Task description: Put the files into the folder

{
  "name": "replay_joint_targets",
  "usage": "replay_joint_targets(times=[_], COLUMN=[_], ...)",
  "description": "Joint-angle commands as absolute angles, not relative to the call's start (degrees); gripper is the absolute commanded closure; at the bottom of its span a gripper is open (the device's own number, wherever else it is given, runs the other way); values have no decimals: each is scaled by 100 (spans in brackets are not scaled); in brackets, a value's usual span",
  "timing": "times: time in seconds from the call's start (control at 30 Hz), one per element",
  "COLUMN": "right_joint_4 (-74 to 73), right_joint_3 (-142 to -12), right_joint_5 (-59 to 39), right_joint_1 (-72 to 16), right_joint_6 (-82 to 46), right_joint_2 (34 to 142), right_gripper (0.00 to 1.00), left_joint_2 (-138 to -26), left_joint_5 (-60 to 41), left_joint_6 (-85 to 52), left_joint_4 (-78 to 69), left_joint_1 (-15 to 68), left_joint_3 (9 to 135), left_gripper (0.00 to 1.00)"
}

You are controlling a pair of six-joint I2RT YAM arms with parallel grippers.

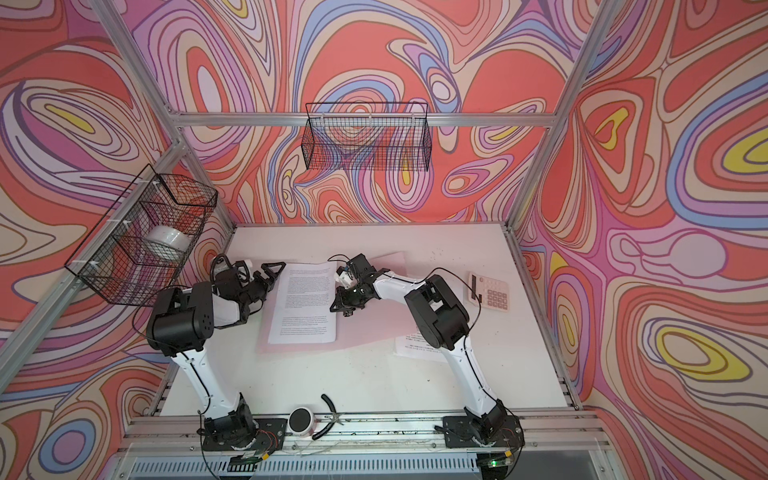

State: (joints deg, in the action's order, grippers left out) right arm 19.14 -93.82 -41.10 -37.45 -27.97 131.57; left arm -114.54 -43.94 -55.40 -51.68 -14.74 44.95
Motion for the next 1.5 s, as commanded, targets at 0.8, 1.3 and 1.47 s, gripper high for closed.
replay_joint_targets(times=[0.8,1.3,1.47], right_joint_4=[3483,4065,4122], right_joint_3=[-10564,-11450,-11515], right_joint_5=[-3585,-3946,-4060], right_joint_1=[-3575,-3924,-3981], right_joint_6=[-997,-576,-762], right_joint_2=[13384,13965,14010], right_gripper=[100,100,100], left_joint_2=[-11557,-11558,-11562], left_joint_5=[-4465,-4456,-4456], left_joint_6=[-5572,-5581,-5590], left_joint_4=[-5414,-5432,-5432], left_joint_1=[-1532,-1529,-1530], left_joint_3=[4526,4520,4525], left_gripper=[3,3,3])
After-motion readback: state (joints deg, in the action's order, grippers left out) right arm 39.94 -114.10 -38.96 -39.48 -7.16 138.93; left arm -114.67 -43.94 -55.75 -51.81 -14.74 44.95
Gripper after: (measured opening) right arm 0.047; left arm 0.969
